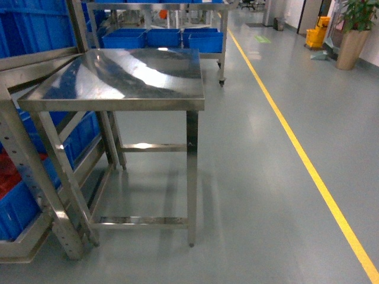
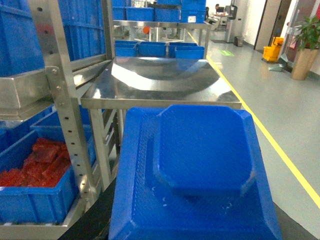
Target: Sort blue parts and orange caps into right shelf containers
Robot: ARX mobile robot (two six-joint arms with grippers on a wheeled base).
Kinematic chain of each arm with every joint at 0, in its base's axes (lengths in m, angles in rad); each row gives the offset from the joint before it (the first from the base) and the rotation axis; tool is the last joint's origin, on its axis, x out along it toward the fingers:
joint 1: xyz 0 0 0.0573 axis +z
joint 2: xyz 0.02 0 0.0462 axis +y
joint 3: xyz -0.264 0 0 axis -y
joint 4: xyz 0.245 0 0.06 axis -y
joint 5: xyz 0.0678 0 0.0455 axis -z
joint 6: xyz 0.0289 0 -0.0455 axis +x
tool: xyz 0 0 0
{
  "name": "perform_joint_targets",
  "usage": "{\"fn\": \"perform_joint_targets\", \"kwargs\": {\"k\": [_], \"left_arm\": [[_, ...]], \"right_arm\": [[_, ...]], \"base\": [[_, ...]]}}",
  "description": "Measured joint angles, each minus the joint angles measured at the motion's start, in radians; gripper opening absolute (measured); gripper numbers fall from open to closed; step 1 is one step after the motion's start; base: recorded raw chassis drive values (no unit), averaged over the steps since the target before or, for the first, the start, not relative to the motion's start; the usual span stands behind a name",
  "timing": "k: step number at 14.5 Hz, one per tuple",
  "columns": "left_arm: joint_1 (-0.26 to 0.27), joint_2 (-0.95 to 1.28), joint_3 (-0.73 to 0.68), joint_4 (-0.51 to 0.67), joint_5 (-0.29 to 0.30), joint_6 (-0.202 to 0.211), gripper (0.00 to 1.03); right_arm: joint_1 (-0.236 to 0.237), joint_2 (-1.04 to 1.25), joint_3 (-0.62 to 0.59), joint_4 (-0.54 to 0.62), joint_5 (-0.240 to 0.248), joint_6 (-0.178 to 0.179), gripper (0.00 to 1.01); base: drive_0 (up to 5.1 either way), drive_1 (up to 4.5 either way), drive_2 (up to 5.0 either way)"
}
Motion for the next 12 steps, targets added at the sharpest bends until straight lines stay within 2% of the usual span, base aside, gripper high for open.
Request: {"fn": "perform_joint_targets", "kwargs": {"k": [3,12], "left_arm": [[0.000,0.000,0.000,0.005,0.000,0.000,0.43],[0.000,0.000,0.000,0.003,0.000,0.000,0.43]], "right_arm": [[0.000,0.000,0.000,0.001,0.000,0.000,0.44],[0.000,0.000,0.000,0.004,0.002,0.000,0.44]], "base": [[0.0,4.25,-4.3],[-4.8,2.59,2.6]]}}
